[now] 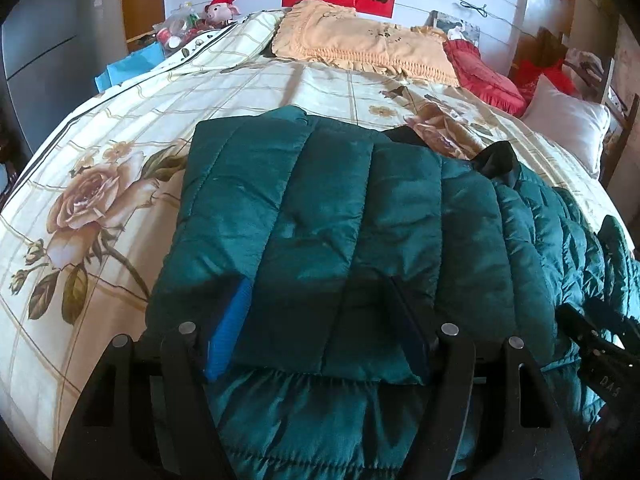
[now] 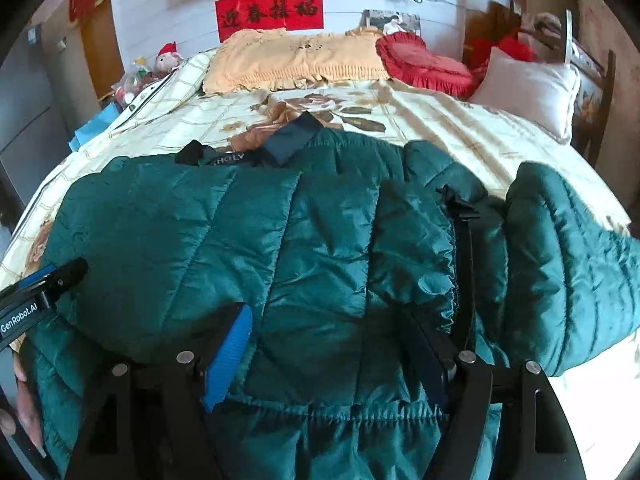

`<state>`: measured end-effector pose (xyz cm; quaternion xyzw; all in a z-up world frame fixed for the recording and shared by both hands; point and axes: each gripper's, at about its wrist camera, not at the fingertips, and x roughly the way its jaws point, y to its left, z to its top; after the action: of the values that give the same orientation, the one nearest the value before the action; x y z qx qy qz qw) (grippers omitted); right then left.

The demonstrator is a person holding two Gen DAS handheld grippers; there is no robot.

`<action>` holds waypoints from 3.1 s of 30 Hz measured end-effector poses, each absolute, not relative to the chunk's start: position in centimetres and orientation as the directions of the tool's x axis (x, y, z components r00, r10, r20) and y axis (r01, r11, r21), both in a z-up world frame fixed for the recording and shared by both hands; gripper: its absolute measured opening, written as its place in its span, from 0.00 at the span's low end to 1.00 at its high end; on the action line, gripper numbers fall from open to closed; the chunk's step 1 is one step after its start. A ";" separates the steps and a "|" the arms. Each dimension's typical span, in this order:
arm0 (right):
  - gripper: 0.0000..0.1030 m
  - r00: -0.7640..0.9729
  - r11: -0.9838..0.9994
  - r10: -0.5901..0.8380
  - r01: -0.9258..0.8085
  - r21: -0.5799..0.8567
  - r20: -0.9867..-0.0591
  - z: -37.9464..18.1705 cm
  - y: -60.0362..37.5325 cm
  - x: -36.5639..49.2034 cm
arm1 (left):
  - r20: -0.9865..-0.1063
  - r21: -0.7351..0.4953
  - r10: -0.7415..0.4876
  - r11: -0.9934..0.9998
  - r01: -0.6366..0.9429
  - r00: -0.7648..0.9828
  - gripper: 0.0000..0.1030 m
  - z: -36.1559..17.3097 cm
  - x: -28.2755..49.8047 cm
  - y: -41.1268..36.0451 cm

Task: Fold large clothes

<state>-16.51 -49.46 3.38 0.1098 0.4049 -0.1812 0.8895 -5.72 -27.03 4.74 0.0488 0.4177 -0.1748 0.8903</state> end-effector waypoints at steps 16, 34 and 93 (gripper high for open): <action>0.72 0.613 0.913 -0.277 0.409 -0.003 -0.740 5.3 -47.9 -18.4 | -0.757 -0.024 -0.248 0.935 0.353 0.604 0.69 4.3 -5.9 -27.3; 0.76 0.641 0.923 -0.260 0.384 0.009 -0.722 9.5 -48.0 -23.3 | -0.720 -0.022 -0.304 0.908 0.418 0.624 0.69 8.7 -11.8 -27.7; 0.34 0.385 0.270 -0.532 0.921 0.280 -0.754 3.0 -87.3 -40.3 | -0.778 -0.038 -0.261 0.927 0.372 0.572 0.69 6.9 -11.1 -26.1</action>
<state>-40.28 -87.29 2.99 0.3613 0.2696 -0.4844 0.7497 -11.12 -26.14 6.91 0.0652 0.4268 -0.1789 0.8841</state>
